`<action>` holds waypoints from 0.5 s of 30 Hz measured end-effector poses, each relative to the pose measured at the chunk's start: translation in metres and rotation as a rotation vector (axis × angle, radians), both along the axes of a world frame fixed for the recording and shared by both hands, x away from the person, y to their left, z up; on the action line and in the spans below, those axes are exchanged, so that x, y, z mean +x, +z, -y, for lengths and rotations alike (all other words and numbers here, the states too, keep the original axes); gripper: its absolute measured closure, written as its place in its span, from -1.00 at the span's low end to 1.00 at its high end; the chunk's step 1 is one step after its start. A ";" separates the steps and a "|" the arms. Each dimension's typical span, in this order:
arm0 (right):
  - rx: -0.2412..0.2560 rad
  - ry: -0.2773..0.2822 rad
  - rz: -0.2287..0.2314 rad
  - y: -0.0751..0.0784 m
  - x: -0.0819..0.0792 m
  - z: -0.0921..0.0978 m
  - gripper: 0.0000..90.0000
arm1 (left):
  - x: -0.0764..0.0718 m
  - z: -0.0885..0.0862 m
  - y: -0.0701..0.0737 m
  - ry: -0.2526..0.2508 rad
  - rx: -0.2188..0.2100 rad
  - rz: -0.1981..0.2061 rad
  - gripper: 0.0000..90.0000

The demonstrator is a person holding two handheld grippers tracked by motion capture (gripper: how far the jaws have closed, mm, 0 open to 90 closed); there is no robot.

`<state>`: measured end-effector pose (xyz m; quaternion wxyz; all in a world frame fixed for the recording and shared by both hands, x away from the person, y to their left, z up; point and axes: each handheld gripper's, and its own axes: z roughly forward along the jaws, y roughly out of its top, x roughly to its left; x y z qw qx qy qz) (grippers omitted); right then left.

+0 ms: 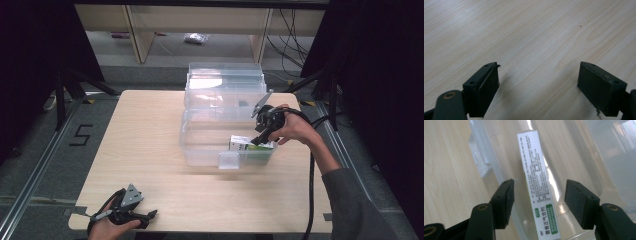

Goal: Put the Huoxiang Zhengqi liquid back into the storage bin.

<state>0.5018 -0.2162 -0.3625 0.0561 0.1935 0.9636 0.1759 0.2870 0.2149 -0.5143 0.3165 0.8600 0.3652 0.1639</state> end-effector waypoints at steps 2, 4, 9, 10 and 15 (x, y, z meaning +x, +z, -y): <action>0.004 -0.022 0.001 0.001 -0.002 0.000 -0.10 | 0.000 0.000 0.000 -0.001 -0.005 -0.008 -0.63; 0.012 -0.029 0.008 0.001 -0.003 0.000 -0.11 | 0.000 0.000 0.000 0.000 -0.008 -0.008 -0.63; 0.043 -0.050 0.013 0.002 -0.010 -0.003 -0.19 | 0.000 -0.001 0.001 -0.007 0.001 0.003 -0.63; 0.040 -0.063 0.019 0.002 -0.012 -0.003 -0.19 | 0.000 -0.001 0.001 -0.007 0.001 0.003 -0.63; 0.070 -0.094 0.034 0.003 -0.020 -0.002 -0.28 | 0.000 -0.001 0.001 0.000 -0.006 0.000 -0.63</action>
